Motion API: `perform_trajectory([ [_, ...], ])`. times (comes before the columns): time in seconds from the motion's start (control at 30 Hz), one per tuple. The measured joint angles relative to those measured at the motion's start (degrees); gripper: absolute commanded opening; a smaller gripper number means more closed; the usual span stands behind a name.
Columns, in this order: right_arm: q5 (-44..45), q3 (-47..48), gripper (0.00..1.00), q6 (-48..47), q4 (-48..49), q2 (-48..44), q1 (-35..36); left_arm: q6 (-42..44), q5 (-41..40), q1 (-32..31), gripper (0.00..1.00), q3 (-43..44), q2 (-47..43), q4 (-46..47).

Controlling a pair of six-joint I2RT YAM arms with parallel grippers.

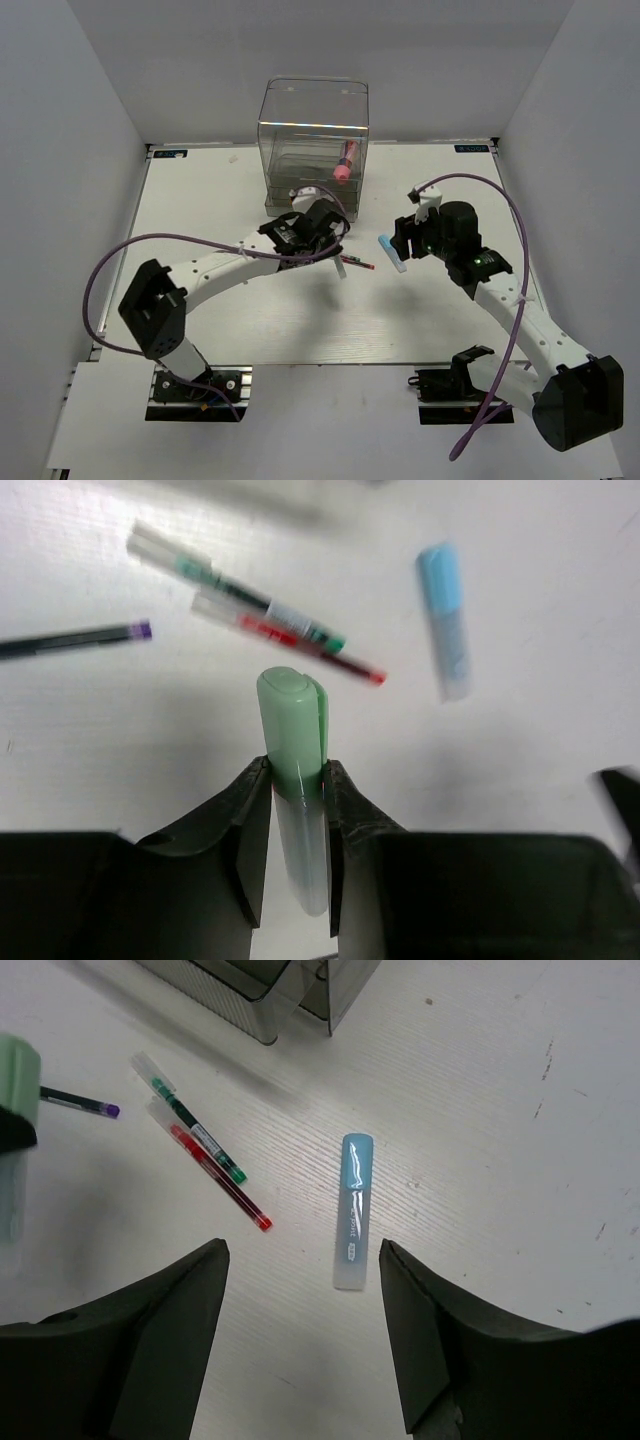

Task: Sort the stationery into containers
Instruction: Place the pen in the storage box.

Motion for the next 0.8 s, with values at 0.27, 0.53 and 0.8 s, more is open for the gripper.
perform_trajectory([
  [0.27,0.0,-1.1,0.63,0.0,0.3,-1.4,0.0,-8.6,-5.0,5.3,0.00,-6.4,-5.1,11.1],
  [0.53,0.0,-1.1,0.63,0.1,0.5,-2.1,0.0,-19.1,-10.4,9.8,0.00,-7.2,-5.1,18.9],
  [0.8,0.0,-1.1,0.63,0.2,1.2,-2.2,0.0,-27.7,-11.7,14.1,0.00,-7.7,-0.6,25.7],
])
